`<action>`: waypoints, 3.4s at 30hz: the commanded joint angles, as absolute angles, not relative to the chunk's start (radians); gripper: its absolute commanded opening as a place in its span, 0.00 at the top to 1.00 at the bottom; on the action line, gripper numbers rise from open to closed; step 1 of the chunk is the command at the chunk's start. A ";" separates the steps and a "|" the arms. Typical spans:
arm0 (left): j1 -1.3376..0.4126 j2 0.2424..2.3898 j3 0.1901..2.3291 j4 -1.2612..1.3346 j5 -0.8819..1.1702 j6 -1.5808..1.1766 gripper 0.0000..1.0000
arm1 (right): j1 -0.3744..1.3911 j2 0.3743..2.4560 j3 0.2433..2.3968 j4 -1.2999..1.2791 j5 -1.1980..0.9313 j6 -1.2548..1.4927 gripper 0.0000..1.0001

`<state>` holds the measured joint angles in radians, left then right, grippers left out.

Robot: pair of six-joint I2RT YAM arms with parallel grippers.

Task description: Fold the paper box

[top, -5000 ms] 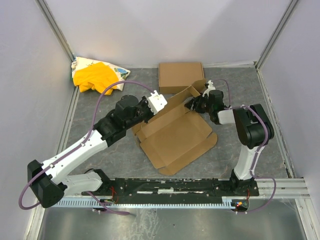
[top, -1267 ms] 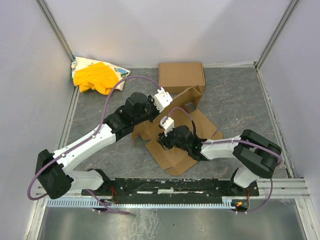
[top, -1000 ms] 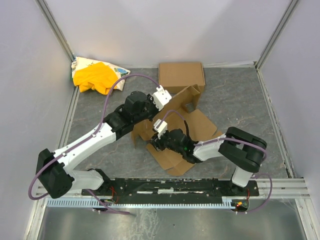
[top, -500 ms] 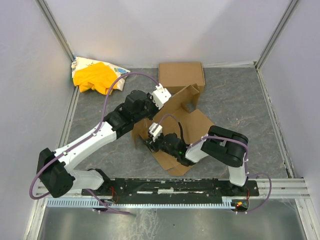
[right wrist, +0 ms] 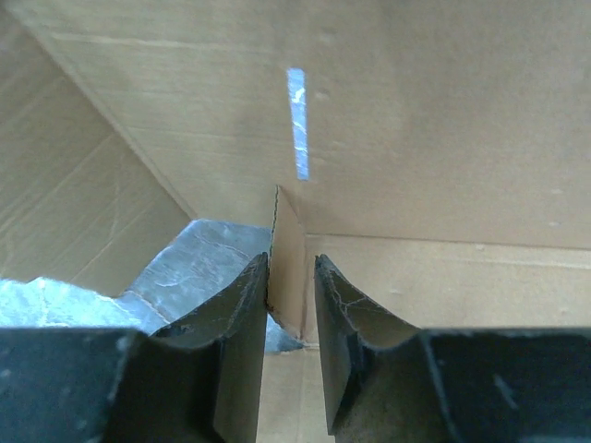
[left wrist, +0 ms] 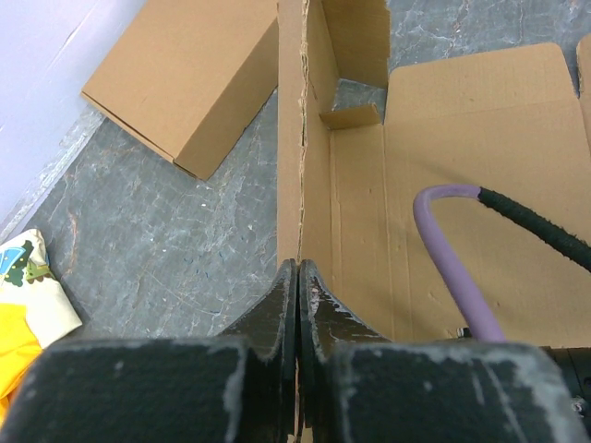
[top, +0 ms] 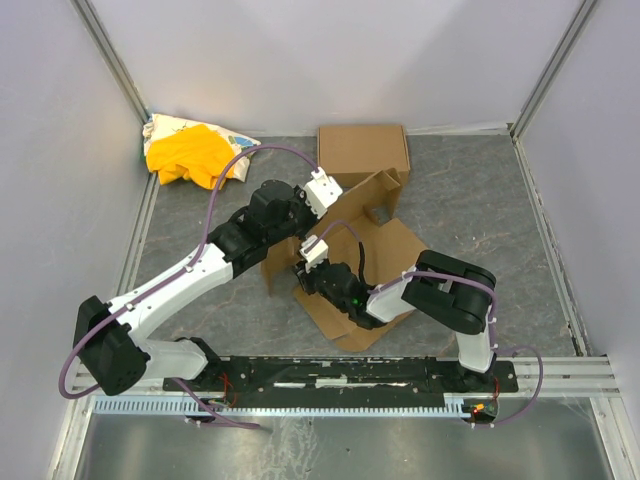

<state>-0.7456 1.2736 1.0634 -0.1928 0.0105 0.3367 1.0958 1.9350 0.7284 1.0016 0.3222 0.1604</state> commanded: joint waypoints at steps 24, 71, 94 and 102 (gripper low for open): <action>-0.741 1.283 1.087 -0.187 0.044 0.310 0.97 | 1.057 1.444 0.454 0.888 0.350 0.273 0.47; -0.744 1.302 1.086 -0.202 0.044 0.341 0.97 | 0.317 1.341 0.918 -0.067 0.060 0.283 0.30; -0.744 1.315 1.092 -0.209 0.029 0.339 0.97 | 0.299 1.447 0.903 0.120 0.136 0.260 0.74; -0.745 1.318 1.092 -0.212 0.024 0.339 0.97 | 0.296 1.487 0.925 0.142 0.031 0.266 0.60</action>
<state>-0.7456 1.3025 1.0668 -0.1860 0.0269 0.3378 0.2996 1.4803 0.9115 0.0761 0.0864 0.2726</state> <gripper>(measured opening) 0.044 0.374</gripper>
